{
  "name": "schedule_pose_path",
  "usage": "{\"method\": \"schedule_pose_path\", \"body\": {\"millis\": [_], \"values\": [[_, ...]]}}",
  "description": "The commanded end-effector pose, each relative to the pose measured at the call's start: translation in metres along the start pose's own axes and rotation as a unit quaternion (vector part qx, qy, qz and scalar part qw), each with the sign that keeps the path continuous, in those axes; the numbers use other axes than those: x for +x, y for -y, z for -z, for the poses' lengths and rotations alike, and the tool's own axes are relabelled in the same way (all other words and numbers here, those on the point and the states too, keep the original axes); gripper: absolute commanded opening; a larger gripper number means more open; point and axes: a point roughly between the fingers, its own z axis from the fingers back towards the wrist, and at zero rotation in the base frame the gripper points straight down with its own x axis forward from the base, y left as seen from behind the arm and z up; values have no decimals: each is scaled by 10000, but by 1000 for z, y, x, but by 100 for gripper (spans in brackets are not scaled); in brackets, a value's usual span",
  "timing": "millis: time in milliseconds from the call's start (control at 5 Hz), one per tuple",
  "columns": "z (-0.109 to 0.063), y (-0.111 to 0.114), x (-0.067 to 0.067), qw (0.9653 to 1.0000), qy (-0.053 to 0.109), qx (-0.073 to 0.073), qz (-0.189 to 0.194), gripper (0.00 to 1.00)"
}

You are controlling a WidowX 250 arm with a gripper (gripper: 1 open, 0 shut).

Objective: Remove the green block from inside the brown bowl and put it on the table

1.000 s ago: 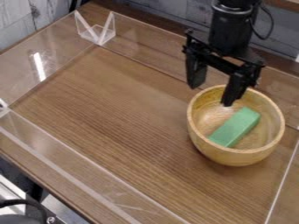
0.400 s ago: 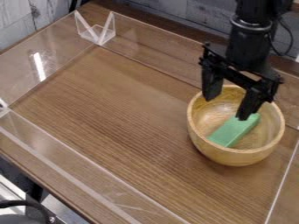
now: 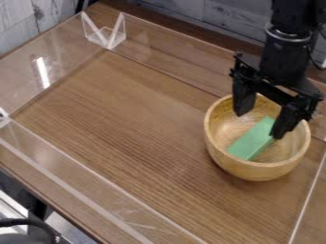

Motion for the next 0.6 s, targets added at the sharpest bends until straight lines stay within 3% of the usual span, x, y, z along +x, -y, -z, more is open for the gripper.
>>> {"method": "schedule_pose_path", "body": {"millis": [0,400], "values": [[-4,6,4,9997,195,-14,142,100],[8,8,10,9992,251,-24,295,100]]}}
